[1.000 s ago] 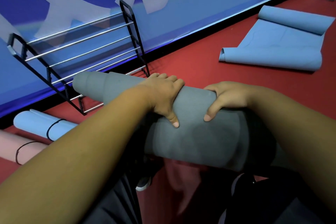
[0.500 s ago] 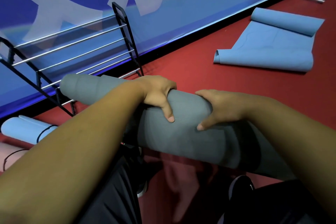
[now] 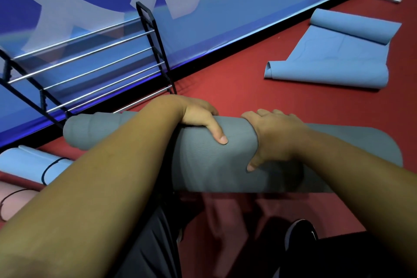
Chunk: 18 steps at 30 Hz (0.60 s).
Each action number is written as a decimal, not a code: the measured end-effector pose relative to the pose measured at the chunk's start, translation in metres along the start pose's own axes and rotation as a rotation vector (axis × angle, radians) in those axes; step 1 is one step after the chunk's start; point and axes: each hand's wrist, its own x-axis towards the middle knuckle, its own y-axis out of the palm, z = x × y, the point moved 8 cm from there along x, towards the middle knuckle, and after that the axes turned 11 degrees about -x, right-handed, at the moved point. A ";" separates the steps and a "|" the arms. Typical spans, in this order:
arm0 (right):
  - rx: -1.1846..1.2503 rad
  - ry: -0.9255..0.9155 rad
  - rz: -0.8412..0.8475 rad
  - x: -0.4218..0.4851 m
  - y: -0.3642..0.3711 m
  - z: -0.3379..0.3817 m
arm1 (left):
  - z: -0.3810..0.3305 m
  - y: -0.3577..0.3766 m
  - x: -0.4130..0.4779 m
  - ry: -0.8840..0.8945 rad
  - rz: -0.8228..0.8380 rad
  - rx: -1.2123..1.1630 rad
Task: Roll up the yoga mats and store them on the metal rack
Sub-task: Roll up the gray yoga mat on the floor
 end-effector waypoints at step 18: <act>0.717 -0.096 0.334 0.004 0.024 -0.004 | -0.016 0.024 -0.025 0.198 -0.325 0.744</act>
